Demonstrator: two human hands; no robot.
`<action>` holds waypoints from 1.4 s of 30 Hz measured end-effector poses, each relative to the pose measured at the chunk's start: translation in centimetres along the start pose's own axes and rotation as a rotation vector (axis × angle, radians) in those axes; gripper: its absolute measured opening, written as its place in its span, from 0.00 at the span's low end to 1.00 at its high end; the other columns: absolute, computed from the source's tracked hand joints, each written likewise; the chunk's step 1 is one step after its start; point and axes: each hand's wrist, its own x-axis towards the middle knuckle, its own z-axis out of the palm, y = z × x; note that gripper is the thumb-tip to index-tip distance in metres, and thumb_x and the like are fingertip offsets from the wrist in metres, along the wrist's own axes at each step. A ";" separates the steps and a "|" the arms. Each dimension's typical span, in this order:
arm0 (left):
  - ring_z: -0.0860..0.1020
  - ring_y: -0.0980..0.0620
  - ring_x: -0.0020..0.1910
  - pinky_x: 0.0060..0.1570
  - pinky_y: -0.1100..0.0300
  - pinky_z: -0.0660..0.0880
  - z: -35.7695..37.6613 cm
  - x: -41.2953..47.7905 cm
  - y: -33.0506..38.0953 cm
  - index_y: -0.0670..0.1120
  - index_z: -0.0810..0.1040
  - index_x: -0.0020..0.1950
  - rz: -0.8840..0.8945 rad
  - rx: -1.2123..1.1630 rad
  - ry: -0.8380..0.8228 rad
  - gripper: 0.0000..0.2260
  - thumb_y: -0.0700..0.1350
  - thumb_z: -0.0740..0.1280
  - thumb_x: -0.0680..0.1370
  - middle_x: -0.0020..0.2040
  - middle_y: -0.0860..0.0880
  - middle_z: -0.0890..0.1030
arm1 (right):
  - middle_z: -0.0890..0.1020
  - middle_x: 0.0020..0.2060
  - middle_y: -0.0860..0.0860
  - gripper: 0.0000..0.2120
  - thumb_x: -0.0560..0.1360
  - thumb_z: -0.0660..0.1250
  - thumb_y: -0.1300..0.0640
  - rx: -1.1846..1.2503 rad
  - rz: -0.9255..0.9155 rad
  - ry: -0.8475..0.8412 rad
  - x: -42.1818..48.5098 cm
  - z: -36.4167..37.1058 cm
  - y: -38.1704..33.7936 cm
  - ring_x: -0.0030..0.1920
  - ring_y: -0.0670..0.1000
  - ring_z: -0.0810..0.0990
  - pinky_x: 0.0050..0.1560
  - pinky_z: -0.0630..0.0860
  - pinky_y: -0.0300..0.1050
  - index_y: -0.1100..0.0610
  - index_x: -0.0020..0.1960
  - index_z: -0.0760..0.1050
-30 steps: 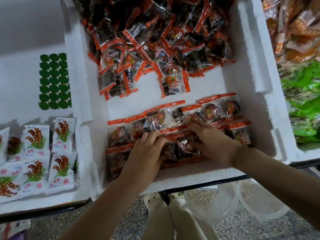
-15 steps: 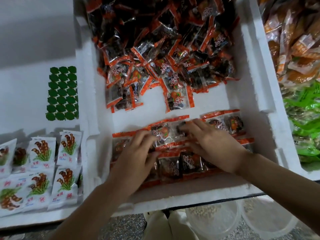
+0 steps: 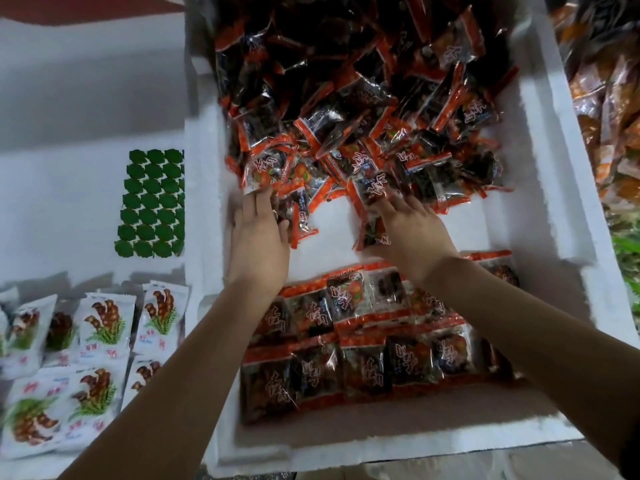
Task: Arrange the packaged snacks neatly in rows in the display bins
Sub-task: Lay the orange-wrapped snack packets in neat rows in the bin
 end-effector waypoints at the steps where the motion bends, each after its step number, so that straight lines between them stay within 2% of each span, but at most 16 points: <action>1: 0.65 0.44 0.67 0.66 0.53 0.62 0.1 -0.1 0.0 0.45 0.62 0.74 0.000 -0.014 0.014 0.23 0.39 0.61 0.79 0.69 0.44 0.66 | 0.72 0.66 0.53 0.31 0.71 0.69 0.43 -0.006 -0.003 0.000 -0.2 0.0 0.0 0.66 0.55 0.69 0.62 0.69 0.49 0.53 0.69 0.64; 6: 0.76 0.44 0.53 0.53 0.55 0.73 -0.3 -0.5 -0.1 0.42 0.70 0.67 0.000 -0.137 0.039 0.18 0.32 0.61 0.77 0.62 0.43 0.73 | 0.80 0.51 0.52 0.22 0.72 0.69 0.45 0.082 0.005 0.130 -1.4 -1.1 0.1 0.52 0.55 0.78 0.44 0.73 0.44 0.51 0.62 0.69; 10: 0.76 0.53 0.49 0.48 0.67 0.68 -1.7 -1.6 0.6 0.41 0.75 0.61 0.106 -0.272 0.192 0.12 0.35 0.64 0.78 0.56 0.45 0.78 | 0.81 0.50 0.56 0.18 0.74 0.69 0.50 0.325 -0.005 0.266 -2.8 -2.1 0.9 0.53 0.58 0.73 0.47 0.70 0.48 0.58 0.59 0.72; 12: 0.77 0.57 0.47 0.46 0.68 0.70 -2.5 -2.6 1.7 0.46 0.75 0.59 0.140 -0.386 0.202 0.11 0.38 0.64 0.78 0.53 0.51 0.80 | 0.79 0.51 0.55 0.13 0.76 0.65 0.53 0.389 0.012 0.224 -4.0 -2.6 1.5 0.54 0.58 0.71 0.51 0.66 0.49 0.57 0.57 0.70; 15: 0.80 0.57 0.43 0.42 0.61 0.77 -2.8 -4.8 3.9 0.55 0.72 0.52 0.109 -0.665 0.068 0.10 0.39 0.65 0.78 0.47 0.57 0.80 | 0.81 0.44 0.49 0.10 0.74 0.66 0.50 0.561 0.009 0.027 -6.4 -3.7 2.5 0.46 0.55 0.79 0.46 0.73 0.50 0.52 0.51 0.68; 17: 0.81 0.54 0.45 0.45 0.53 0.79 -2.2 -6.3 5.6 0.52 0.73 0.52 0.014 -0.800 -0.119 0.07 0.41 0.66 0.77 0.48 0.55 0.80 | 0.82 0.37 0.49 0.12 0.68 0.73 0.51 0.791 0.041 -0.064 -8.0 -4.6 2.4 0.39 0.54 0.81 0.41 0.76 0.51 0.52 0.46 0.73; 20: 0.76 0.68 0.48 0.48 0.73 0.71 -1.4 -8.3 7.7 0.51 0.75 0.54 -0.022 -0.845 -0.328 0.06 0.43 0.65 0.78 0.50 0.59 0.79 | 0.82 0.32 0.52 0.10 0.63 0.77 0.58 0.901 0.070 -0.097 -9.5 -5.3 2.3 0.33 0.52 0.81 0.37 0.76 0.42 0.56 0.41 0.78; 23: 0.76 0.67 0.48 0.45 0.77 0.68 -1.1 -9.3 8.9 0.48 0.76 0.54 0.001 -0.895 -0.363 0.05 0.44 0.64 0.79 0.50 0.56 0.80 | 0.82 0.28 0.47 0.10 0.60 0.78 0.61 0.974 0.146 -0.041 -10.6 -5.7 2.6 0.27 0.43 0.79 0.30 0.74 0.33 0.58 0.38 0.79; 29: 0.72 0.74 0.46 0.46 0.79 0.65 -1.2 -10.2 10.6 0.52 0.74 0.48 -0.021 -0.911 -0.339 0.06 0.48 0.69 0.75 0.45 0.62 0.77 | 0.83 0.30 0.49 0.12 0.58 0.77 0.63 1.304 0.299 0.085 -11.9 -5.4 4.1 0.26 0.41 0.78 0.27 0.72 0.32 0.59 0.39 0.78; 31: 0.74 0.70 0.47 0.47 0.76 0.67 -0.8 -10.5 10.9 0.51 0.74 0.48 -0.023 -0.898 -0.310 0.06 0.46 0.71 0.74 0.46 0.58 0.78 | 0.83 0.30 0.49 0.11 0.60 0.74 0.60 1.485 0.342 0.065 -12.4 -5.1 4.7 0.30 0.44 0.81 0.31 0.76 0.35 0.61 0.41 0.79; 33: 0.78 0.59 0.49 0.52 0.65 0.73 -0.3 -10.8 11.0 0.47 0.75 0.48 -0.017 -0.893 -0.315 0.07 0.46 0.71 0.75 0.47 0.52 0.80 | 0.84 0.33 0.50 0.10 0.63 0.71 0.56 1.598 0.411 0.095 -12.7 -4.9 5.5 0.35 0.46 0.83 0.37 0.80 0.39 0.60 0.42 0.80; 36: 0.79 0.52 0.45 0.49 0.57 0.76 -0.2 -11.1 10.9 0.45 0.75 0.48 -0.052 -0.879 -0.277 0.08 0.48 0.68 0.75 0.44 0.50 0.80 | 0.83 0.31 0.47 0.02 0.67 0.72 0.58 1.367 0.395 0.211 -12.6 -4.4 7.0 0.33 0.42 0.81 0.38 0.78 0.35 0.52 0.39 0.80; 37: 0.78 0.51 0.42 0.45 0.58 0.76 -0.2 -11.0 10.7 0.44 0.74 0.46 -0.076 -0.868 -0.256 0.08 0.48 0.68 0.76 0.41 0.50 0.79 | 0.82 0.30 0.45 0.06 0.69 0.72 0.60 1.189 0.330 0.210 -12.6 -4.2 7.5 0.31 0.37 0.79 0.36 0.75 0.31 0.49 0.39 0.79; 39: 0.75 0.55 0.37 0.39 0.66 0.72 -0.4 -10.8 10.2 0.44 0.70 0.43 -0.148 -0.885 -0.229 0.08 0.46 0.66 0.78 0.33 0.54 0.73 | 0.80 0.32 0.38 0.11 0.68 0.74 0.61 0.851 0.183 0.087 -12.4 -3.6 7.9 0.31 0.30 0.75 0.35 0.68 0.22 0.44 0.39 0.78; 40: 0.75 0.57 0.39 0.43 0.67 0.71 -0.4 -10.7 10.0 0.42 0.70 0.44 -0.183 -0.911 -0.231 0.08 0.46 0.65 0.78 0.33 0.54 0.71 | 0.78 0.32 0.35 0.10 0.68 0.74 0.60 0.719 0.120 -0.001 -12.4 -3.1 7.8 0.32 0.28 0.75 0.35 0.66 0.21 0.45 0.40 0.80; 42: 0.76 0.57 0.45 0.52 0.61 0.70 -0.1 -10.6 9.5 0.37 0.70 0.54 -0.243 -0.948 -0.256 0.13 0.46 0.64 0.79 0.44 0.45 0.76 | 0.79 0.33 0.39 0.06 0.68 0.74 0.59 0.515 0.030 -0.163 -12.3 -1.8 7.6 0.36 0.35 0.78 0.36 0.68 0.24 0.51 0.45 0.82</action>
